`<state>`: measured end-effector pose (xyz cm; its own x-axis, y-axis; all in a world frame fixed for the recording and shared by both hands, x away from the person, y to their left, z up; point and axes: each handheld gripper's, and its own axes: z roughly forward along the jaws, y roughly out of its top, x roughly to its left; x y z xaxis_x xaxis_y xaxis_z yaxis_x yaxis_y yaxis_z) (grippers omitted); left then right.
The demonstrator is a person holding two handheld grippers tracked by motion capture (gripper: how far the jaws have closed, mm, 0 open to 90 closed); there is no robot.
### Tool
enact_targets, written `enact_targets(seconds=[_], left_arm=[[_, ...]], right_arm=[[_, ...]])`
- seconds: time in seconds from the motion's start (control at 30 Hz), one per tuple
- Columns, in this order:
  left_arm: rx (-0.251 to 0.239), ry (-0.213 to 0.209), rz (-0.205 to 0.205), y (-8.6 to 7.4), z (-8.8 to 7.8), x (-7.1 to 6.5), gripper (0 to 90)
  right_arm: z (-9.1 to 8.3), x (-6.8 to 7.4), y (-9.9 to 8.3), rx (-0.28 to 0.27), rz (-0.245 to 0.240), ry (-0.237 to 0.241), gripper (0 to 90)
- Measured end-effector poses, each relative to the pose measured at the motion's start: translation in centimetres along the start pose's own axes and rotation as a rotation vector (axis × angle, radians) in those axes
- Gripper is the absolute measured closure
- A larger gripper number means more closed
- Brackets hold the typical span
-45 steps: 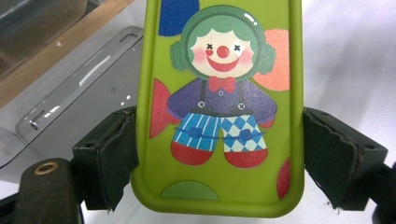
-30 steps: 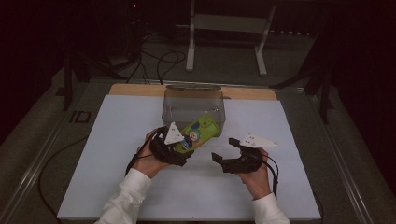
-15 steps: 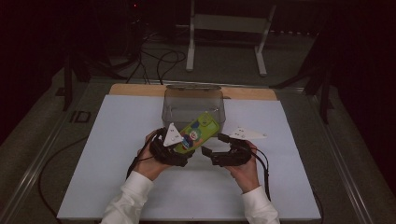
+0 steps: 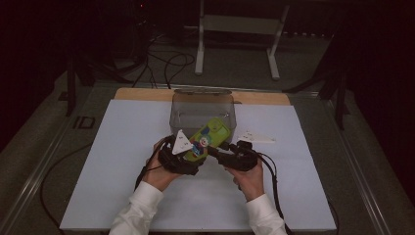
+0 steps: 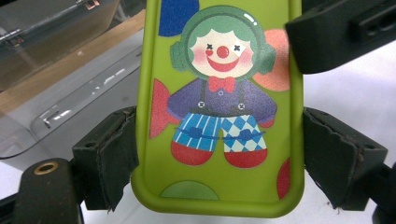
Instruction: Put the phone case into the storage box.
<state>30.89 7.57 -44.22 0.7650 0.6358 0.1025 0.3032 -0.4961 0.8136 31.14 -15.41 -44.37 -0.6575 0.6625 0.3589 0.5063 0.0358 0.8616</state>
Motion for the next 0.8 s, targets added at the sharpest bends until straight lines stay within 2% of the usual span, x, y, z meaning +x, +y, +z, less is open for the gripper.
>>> enact_targets(seconds=[0.07,0.2,0.4,0.63,0.8], left_arm=[[-0.008,0.001,-0.015,0.0,0.1,0.0,16.7],[-0.011,-0.002,-0.023,0.1,0.2,-0.1,16.6],[-0.009,0.000,-0.037,0.0,0.4,-0.3,16.7],[-0.014,0.010,-0.064,-0.4,0.6,-0.4,16.7],[-0.011,0.008,-0.093,-0.5,0.9,-0.4,16.7]], right_arm=[[0.3,0.0,-0.2,0.014,0.026,0.004,53.3],[0.7,0.3,-0.4,0.021,0.038,0.005,55.4],[1.3,0.5,-0.7,0.007,0.068,-0.017,59.0],[1.4,0.7,-0.6,-0.017,0.086,0.003,69.9],[1.6,0.7,-0.6,-0.041,0.131,0.015,75.7]])
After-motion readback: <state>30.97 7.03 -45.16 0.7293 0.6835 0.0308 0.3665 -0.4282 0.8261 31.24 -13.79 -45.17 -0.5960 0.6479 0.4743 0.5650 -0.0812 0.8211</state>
